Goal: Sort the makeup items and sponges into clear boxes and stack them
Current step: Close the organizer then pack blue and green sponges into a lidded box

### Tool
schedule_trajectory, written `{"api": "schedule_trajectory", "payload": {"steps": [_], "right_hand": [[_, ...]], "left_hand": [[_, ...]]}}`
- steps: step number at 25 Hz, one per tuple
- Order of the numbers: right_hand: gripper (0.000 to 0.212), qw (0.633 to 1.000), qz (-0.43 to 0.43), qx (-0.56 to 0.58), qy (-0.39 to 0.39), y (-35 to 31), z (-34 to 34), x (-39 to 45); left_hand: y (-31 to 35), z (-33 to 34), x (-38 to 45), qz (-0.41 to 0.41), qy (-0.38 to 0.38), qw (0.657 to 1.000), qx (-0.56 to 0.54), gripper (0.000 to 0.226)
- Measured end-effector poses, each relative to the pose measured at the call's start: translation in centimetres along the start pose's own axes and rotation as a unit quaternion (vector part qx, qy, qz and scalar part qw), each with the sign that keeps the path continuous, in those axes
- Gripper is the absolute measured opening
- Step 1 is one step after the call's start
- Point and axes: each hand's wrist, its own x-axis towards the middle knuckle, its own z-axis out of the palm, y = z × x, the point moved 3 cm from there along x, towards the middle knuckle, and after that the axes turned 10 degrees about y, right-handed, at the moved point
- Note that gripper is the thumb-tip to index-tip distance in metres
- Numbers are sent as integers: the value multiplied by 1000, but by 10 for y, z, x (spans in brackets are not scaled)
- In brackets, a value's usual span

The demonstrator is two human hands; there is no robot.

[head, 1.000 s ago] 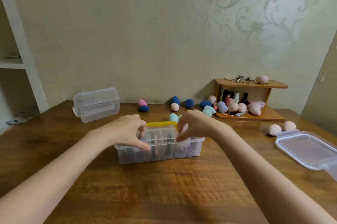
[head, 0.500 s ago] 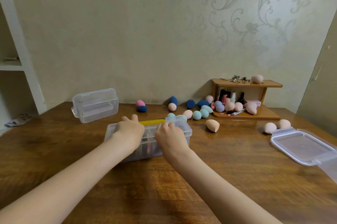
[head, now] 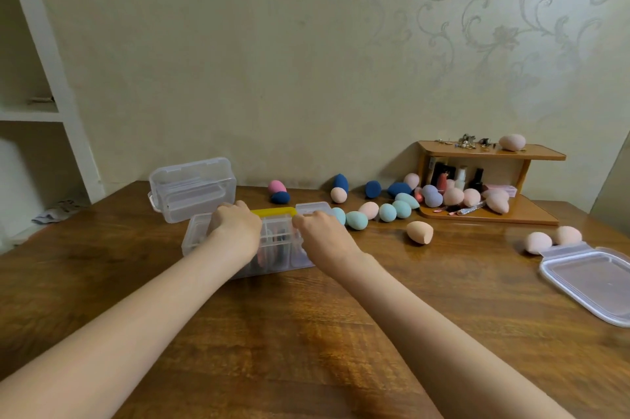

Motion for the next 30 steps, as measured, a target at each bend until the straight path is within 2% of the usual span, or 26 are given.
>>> {"api": "schedule_trajectory", "payload": {"steps": [3, 4, 6, 8, 10, 12, 16, 19, 21, 22, 25, 28, 30], "right_hand": [[33, 1000, 20, 7, -18, 3, 4, 20], [33, 999, 13, 23, -25, -1, 5, 26], [31, 995, -16, 97, -33, -14, 7, 39], [26, 979, -40, 196, -27, -29, 5, 61], [27, 974, -40, 222, 20, -41, 4, 99], [39, 982, -43, 181, 39, -52, 9, 144], [56, 994, -70, 82, -25, -76, 51, 218], [61, 996, -65, 22, -59, -80, 78, 244], [67, 995, -56, 27, -79, -76, 80, 249], [63, 994, -51, 53, -84, -71, 76, 250], [18, 975, -39, 191, -107, -45, 59, 238], [16, 934, 1, 351, -67, -9, 20, 212], [14, 932, -7, 359, -53, 3, -9, 194]], "left_hand": [[3, 7, 1, 76, 127, 977, -151, 65], [2, 10, -1, 95, 153, 966, -186, 63], [-13, 17, -3, 78, 168, 960, -208, 55], [-41, 23, -4, 45, 140, 971, -191, 49], [-69, 30, -4, 27, 77, 983, -167, 50], [-92, 35, -2, 0, 14, 989, -149, 54], [-127, 50, 6, -61, -72, 990, -104, 62], [-140, 60, 14, -70, -77, 992, -75, 61], [-143, 63, 19, -76, -75, 991, -79, 62], [-143, 64, 22, -80, -76, 991, -80, 63], [-145, 67, 32, -96, -95, 988, -73, 71], [-143, 67, 42, -97, -104, 988, -57, 71], [-142, 68, 51, -99, -71, 991, -48, 65]]}}
